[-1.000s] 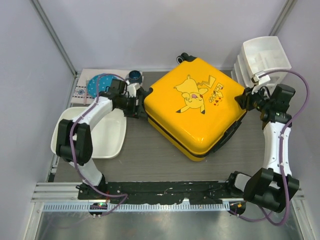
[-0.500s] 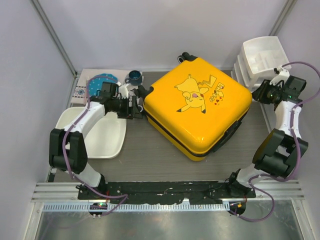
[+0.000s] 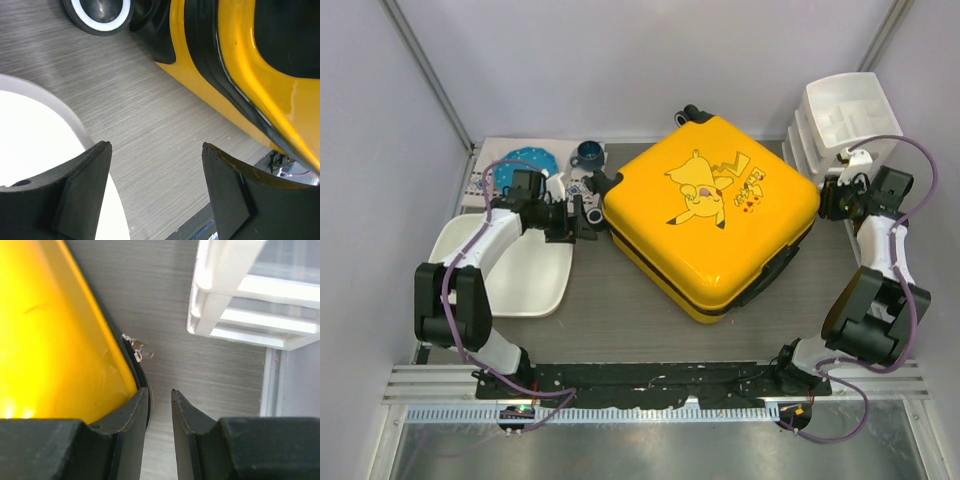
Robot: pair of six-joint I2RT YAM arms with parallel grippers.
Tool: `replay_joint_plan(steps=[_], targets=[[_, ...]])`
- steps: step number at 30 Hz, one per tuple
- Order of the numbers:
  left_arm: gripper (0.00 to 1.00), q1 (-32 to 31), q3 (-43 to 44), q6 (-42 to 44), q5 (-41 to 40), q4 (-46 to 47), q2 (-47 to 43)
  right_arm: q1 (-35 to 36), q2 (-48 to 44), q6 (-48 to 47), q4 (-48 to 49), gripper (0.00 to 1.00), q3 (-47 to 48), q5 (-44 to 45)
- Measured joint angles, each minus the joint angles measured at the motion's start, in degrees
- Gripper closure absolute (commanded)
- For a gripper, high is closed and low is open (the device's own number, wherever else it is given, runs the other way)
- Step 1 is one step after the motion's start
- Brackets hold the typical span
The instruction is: Open, take out, and arrange the luggage
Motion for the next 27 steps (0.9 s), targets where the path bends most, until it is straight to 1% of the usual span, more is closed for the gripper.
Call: replay_joint_plan(steps=[3, 6, 7, 11, 13, 16, 19, 22, 24, 27], targets=[[0.23, 0.92, 0.63, -0.55, -0.24, -0.04, 0.39, 0.74, -5.25, -7.04, -4.31, 0.66, -2.71, -0.81], [0.24, 1.14, 2.25, -1.07, -0.42, -0.09, 1.88, 1.46, -9.7, -13.62, -11.3, 0.67, -5.09, -3.72], [0.24, 1.01, 3.08, -1.2, -0.59, -0.07, 2.71, 2.03, -11.23, -17.09, -14.53, 0.67, -5.73, -4.85], [0.26, 0.13, 7.58, -0.42, -2.69, -0.37, 7.17, 3.89, -16.09, -26.64, -24.94, 0.67, -7.32, -7.48], [0.27, -0.22, 10.36, 0.92, -4.2, -1.18, 8.92, 3.65, -17.59, -29.0, -28.7, 0.65, -7.8, -7.85], [0.27, -2.23, 14.49, 3.87, -6.93, -1.46, 11.54, -0.5, -18.62, -30.29, -34.14, 0.65, -7.61, -10.19], [0.26, -5.6, 15.52, 5.14, -7.32, -1.66, 12.76, -8.74, -16.06, -30.34, -41.33, 0.65, -5.51, -13.84], [0.23, -7.87, 15.45, 5.77, -5.81, -2.56, 13.38, -14.14, -8.24, -29.46, -43.82, 0.65, 0.15, -16.26], [0.21, -8.68, 15.45, 5.99, -4.37, -3.45, 13.44, -15.85, -1.95, -28.87, -42.86, 0.65, 4.11, -17.29], [0.19, -8.46, 15.45, 6.36, -2.67, -4.79, 13.44, -15.58, 2.69, -27.71, -40.59, 0.62, 4.85, -17.51]])
